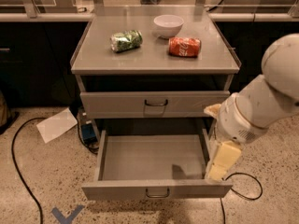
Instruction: Close middle drawer
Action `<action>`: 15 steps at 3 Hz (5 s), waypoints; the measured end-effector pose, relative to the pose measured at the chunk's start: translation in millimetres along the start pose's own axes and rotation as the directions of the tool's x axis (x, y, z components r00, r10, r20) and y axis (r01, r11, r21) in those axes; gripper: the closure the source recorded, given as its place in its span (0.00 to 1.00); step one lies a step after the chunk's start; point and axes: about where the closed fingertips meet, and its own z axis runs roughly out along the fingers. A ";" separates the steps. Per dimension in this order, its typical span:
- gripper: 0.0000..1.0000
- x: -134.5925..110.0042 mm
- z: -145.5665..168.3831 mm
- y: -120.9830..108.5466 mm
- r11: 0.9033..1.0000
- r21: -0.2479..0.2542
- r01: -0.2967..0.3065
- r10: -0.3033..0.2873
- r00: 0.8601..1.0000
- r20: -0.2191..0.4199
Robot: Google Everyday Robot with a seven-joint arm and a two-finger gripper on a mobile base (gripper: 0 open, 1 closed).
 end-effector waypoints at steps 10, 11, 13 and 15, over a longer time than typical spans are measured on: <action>0.00 78.3 269.4 81.7 0.983 -0.144 -0.114 0.121 0.992 0.042; 0.00 102.5 304.8 101.5 0.960 -0.209 -0.184 0.196 0.980 0.037; 0.00 122.8 366.3 117.5 0.939 -0.278 -0.203 0.229 0.971 0.063; 0.00 113.0 391.3 90.7 0.963 -0.243 -0.117 0.144 0.985 0.097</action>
Offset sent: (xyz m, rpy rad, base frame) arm -0.0017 0.0221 -0.1603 0.0478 0.0631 0.0039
